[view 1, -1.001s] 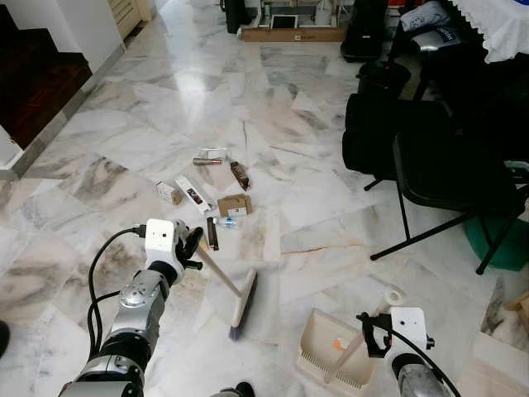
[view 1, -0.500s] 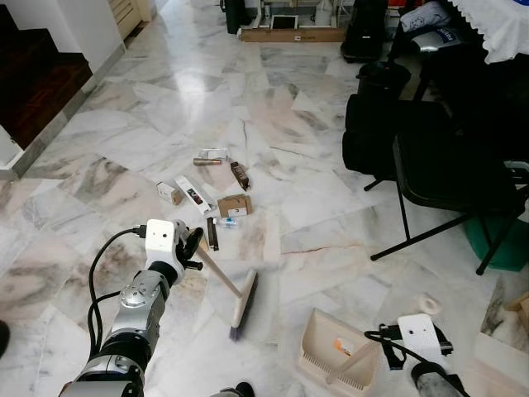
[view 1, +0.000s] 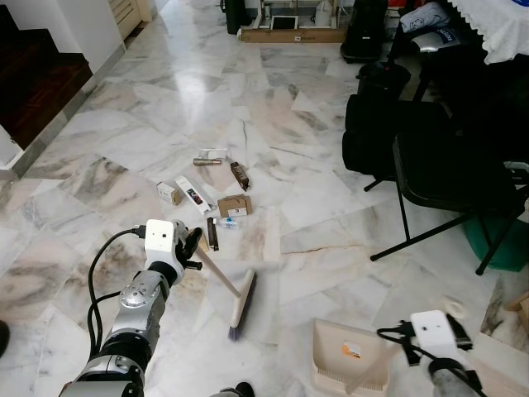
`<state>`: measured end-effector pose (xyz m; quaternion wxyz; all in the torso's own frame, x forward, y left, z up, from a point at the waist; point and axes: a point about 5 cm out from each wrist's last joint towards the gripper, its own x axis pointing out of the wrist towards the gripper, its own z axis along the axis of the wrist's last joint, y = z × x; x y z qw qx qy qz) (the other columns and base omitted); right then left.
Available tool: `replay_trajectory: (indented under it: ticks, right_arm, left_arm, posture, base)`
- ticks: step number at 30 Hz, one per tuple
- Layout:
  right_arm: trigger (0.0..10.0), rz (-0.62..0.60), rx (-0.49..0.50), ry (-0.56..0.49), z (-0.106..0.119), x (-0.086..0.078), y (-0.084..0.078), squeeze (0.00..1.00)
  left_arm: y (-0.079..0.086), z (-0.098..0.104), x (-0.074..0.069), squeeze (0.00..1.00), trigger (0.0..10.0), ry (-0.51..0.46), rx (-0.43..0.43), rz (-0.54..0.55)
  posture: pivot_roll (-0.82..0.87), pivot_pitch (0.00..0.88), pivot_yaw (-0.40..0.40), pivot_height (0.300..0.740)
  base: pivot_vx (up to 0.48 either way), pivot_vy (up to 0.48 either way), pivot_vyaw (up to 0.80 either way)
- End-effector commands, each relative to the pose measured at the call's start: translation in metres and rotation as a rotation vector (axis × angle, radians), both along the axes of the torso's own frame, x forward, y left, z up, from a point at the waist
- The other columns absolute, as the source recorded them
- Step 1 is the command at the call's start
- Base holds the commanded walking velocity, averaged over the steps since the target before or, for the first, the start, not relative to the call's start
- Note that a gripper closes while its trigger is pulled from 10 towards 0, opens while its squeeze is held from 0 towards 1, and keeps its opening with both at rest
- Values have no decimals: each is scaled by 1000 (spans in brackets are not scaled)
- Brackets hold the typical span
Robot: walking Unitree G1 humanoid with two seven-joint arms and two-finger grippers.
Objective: Sweep floor
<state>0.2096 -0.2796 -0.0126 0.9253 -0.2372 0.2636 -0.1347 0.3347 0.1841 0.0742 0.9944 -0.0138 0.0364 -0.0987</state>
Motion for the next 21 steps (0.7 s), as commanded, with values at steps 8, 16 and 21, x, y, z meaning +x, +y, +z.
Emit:
replay_trajectory:
  ticks: [8,16,21]
  right_arm:
    - [10000,-83,-40,21,0,-9,-16,0]
    - [10000,-76,-3,-24,3,-2,-9,0]
    - [10000,-47,51,-90,10,6,0,0]
  left_arm:
    - [1,3,2,0,10000,-13,10,4]
    - [2,3,2,0,10000,-14,11,7]
    - [3,3,2,0,10000,-14,13,8]
  posture:
    - [35,105,67,740]
    - [37,104,68,740]
    - [39,104,68,740]
  base:
    - [0,0,0]
    - [0,0,0]
    - [0,0,0]
